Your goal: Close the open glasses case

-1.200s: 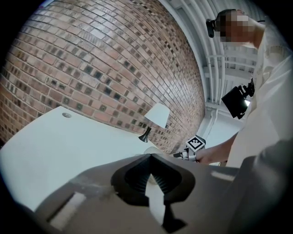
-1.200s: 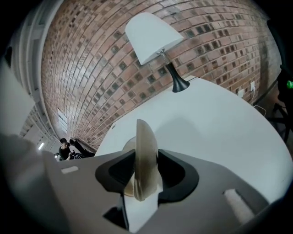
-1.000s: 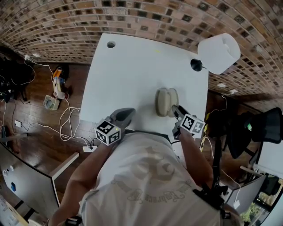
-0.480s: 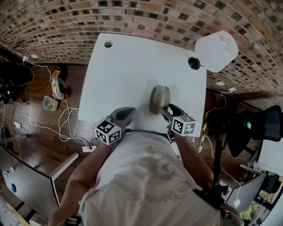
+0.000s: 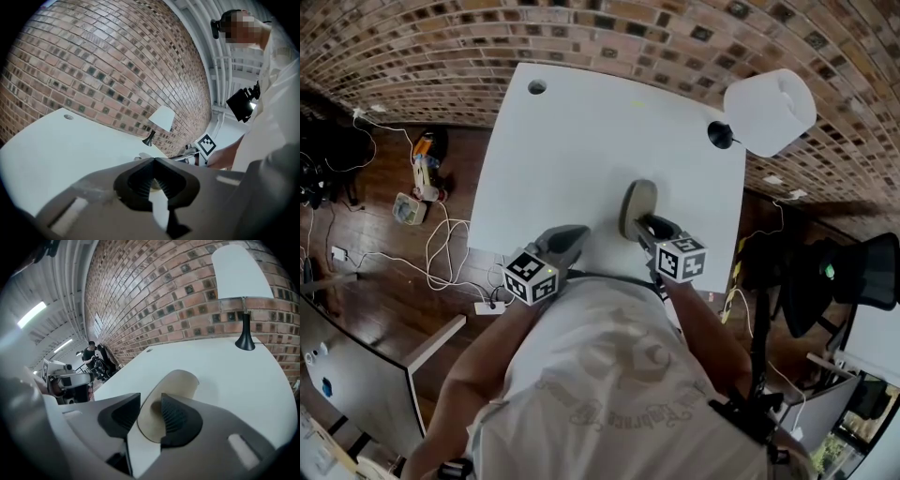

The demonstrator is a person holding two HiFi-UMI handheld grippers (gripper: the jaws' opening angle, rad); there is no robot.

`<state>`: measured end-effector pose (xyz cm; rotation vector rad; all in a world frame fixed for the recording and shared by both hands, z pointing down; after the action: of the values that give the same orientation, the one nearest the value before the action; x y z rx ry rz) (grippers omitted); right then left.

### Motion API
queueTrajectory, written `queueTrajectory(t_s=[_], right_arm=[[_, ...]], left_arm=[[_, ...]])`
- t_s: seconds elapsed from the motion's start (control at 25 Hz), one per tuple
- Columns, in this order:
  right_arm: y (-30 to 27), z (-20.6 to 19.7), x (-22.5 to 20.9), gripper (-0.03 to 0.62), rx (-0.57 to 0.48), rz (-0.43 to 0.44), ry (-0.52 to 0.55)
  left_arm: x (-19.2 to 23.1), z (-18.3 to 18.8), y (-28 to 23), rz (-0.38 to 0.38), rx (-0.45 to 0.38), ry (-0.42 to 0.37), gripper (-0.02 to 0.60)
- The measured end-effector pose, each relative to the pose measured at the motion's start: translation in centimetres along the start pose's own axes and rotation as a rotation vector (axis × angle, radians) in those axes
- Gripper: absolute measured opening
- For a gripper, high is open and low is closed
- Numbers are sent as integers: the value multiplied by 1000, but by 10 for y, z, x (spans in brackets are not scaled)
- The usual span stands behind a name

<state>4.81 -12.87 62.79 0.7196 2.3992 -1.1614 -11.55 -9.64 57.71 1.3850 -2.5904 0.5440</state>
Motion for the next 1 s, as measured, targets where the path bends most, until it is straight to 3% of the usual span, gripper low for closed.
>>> queueTrajectory(t_s=[0.24, 0.4, 0.76, 1.0], right_arm=[[-12, 1, -6, 43, 31, -22, 33], [-21, -1, -7, 9, 50, -4, 26], [-24, -2, -7, 8, 67, 8, 87], [-29, -5, 1, 8, 71, 14, 59]], left_arm=[[2, -3, 2, 6, 11, 8, 6], [1, -4, 0, 5, 17, 11, 5], [-1, -4, -8, -21, 23, 4, 5], [5, -9, 10, -39, 18, -3, 5]])
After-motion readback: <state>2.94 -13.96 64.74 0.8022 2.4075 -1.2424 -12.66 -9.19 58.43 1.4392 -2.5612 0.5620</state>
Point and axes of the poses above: the fingertips, and each gripper's own axes: y backward along the fingers, x to its left, z out of its top, the point moved 3 cm from there along y, backward along the fingers, and after that the axes turned 12 degrees about -y, right-handed, at the moved point
